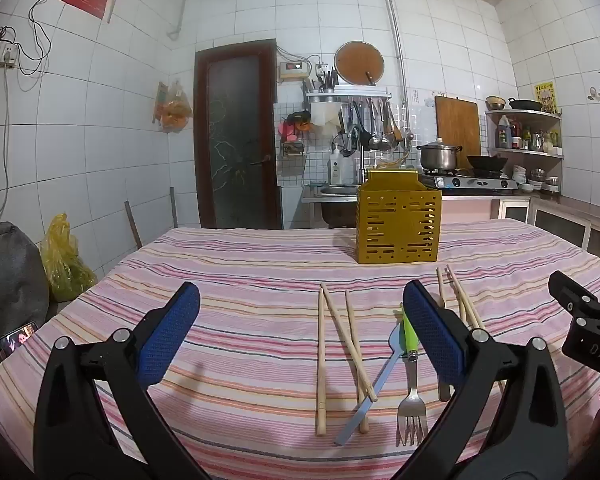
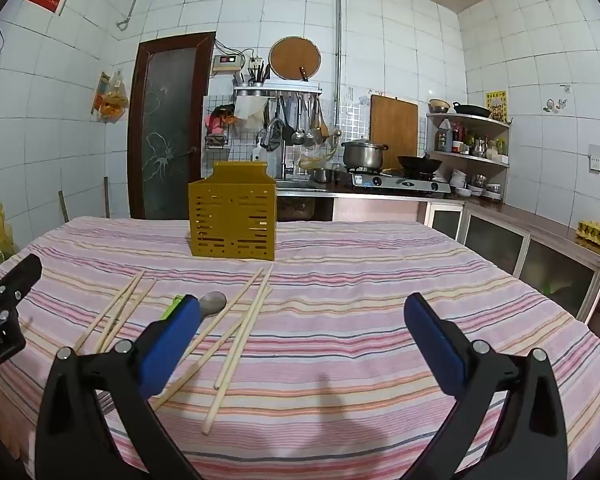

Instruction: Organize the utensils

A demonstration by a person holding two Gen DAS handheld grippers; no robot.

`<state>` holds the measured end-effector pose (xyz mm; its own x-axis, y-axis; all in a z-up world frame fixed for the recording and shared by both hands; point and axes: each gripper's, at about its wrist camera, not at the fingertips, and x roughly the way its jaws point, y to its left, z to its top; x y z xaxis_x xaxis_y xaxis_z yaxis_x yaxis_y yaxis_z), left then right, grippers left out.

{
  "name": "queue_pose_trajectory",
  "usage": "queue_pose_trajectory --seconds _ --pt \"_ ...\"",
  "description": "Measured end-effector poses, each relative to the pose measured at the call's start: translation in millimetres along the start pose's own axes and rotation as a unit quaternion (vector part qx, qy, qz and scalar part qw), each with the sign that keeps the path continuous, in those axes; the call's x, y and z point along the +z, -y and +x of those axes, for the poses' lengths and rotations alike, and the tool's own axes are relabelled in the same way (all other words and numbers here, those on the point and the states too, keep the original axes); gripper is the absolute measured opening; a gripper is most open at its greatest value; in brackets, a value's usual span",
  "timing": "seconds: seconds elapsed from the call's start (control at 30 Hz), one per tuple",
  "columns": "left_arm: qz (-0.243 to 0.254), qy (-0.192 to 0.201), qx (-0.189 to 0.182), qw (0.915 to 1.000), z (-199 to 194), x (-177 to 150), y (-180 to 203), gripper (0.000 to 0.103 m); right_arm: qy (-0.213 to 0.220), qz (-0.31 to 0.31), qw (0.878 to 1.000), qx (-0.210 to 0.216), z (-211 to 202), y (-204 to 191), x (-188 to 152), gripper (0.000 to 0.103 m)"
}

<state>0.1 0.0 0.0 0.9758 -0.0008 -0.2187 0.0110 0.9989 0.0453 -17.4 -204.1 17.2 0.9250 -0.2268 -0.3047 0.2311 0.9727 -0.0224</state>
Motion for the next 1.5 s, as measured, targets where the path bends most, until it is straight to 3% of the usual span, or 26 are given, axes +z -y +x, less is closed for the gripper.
queue_pose_trajectory --seconds 1.5 --pt "0.003 -0.001 0.001 1.0000 -1 -2 -3 0.098 -0.001 0.004 1.000 -0.003 8 4 -3 0.099"
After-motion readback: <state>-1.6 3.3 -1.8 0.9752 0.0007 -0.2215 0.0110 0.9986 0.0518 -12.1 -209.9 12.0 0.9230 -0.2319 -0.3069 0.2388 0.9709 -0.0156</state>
